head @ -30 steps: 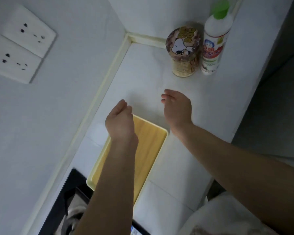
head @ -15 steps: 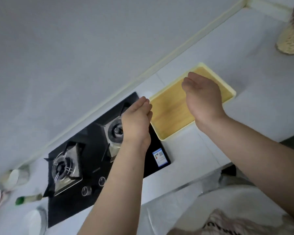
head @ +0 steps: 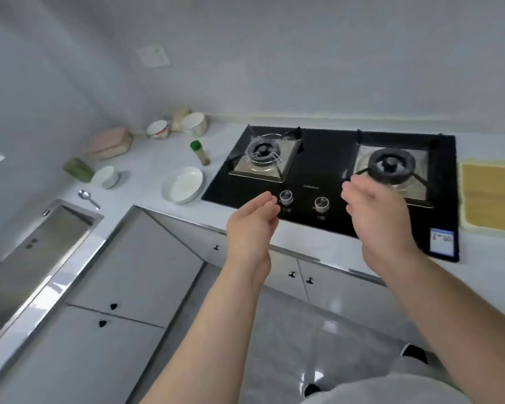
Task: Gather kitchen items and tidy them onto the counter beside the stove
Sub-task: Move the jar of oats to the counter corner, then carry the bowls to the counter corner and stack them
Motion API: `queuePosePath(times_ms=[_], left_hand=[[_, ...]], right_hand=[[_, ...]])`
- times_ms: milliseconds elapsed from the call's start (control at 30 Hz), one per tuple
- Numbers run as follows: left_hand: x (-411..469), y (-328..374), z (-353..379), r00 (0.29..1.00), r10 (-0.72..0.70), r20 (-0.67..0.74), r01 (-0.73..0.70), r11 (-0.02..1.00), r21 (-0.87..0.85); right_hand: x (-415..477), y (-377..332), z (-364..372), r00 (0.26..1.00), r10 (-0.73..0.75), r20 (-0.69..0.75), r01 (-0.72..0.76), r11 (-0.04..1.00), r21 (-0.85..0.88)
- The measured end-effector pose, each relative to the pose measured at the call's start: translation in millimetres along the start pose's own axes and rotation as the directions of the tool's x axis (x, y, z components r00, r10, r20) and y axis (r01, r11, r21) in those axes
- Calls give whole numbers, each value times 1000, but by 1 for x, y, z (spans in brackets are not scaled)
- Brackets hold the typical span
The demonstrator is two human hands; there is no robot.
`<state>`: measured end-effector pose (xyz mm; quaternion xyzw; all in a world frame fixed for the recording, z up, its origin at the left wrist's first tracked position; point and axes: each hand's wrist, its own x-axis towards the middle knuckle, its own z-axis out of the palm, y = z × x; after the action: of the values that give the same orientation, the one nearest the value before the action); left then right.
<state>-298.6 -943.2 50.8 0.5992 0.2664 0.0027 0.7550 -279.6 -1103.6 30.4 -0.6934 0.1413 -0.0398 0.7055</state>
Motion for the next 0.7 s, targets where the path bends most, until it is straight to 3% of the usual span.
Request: queuePosePath(times_ms=[167,367,533,700], left_hand=[[4,23,-112,978,20,-210,-57,983,-173],[20,29,-207,948,47,-313,-126,964,-235],[68,50,-269,931,57,-362,-138,969,-204],[155,75,-317,934,15,-358,-79,983,-167]], right_hand=[[-26,-3,105,978,31,207,-22,999,-44],[-43,6,216,918,79,389,-46,994,-95],[-24,35,312,886,169,432,-150,986,-79],[40,86,410,848,394,355,-392,916,-79]])
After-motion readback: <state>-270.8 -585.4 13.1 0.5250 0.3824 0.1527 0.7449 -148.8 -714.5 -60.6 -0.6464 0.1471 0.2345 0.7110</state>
